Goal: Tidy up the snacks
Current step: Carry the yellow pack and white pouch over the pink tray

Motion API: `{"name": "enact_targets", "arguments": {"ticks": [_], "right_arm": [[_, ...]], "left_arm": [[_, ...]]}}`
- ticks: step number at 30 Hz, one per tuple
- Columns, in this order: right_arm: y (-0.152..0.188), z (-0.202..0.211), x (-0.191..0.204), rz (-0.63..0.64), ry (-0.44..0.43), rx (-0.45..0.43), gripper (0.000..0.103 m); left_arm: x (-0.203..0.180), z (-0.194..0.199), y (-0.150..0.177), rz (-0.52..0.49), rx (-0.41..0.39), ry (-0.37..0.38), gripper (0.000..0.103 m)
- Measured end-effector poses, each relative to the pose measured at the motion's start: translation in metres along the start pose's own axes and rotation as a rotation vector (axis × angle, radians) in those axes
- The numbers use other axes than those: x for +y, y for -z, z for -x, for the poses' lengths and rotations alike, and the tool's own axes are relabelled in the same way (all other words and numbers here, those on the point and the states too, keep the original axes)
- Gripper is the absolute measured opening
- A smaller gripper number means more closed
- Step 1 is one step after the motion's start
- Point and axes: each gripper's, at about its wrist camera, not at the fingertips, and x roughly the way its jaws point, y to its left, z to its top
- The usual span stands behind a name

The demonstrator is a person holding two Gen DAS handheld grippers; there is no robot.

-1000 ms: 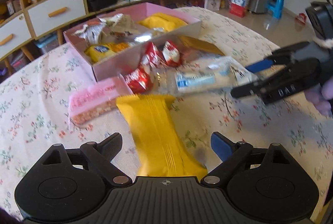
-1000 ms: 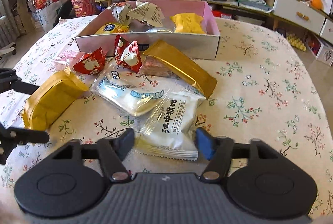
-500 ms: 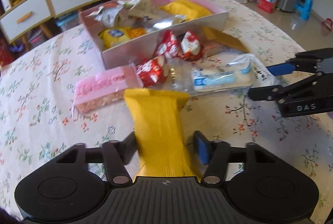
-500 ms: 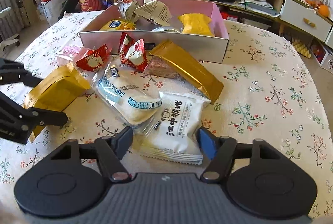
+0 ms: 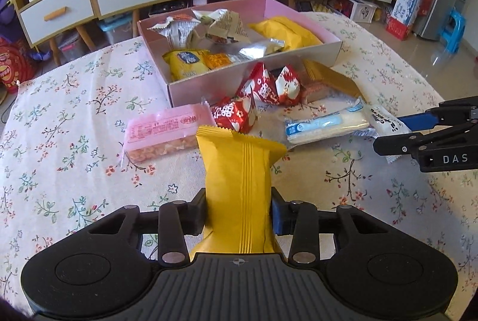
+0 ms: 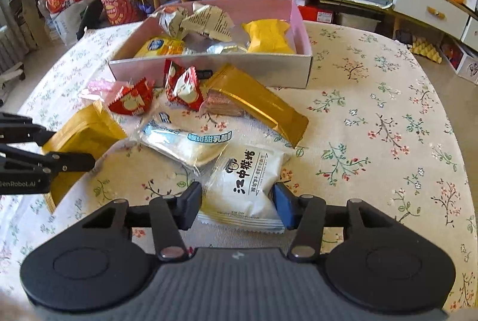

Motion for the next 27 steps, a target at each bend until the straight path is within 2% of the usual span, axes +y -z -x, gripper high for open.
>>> {"name": "enact_targets", "arguments": {"ticks": [13, 27], "right_arm": [[-0.010, 0.024, -0.014, -0.085, -0.048, -0.051, 0.048], [-0.042, 0.043, -0.029, -0.171, -0.052, -0.154, 0.048]], "left_arm": [[0.006, 0.017, -0.010, 0.085, -0.058, 0.017, 0.037], [0.007, 0.025, -0.044, 0.176, -0.127, 0.011, 0.037]]}}
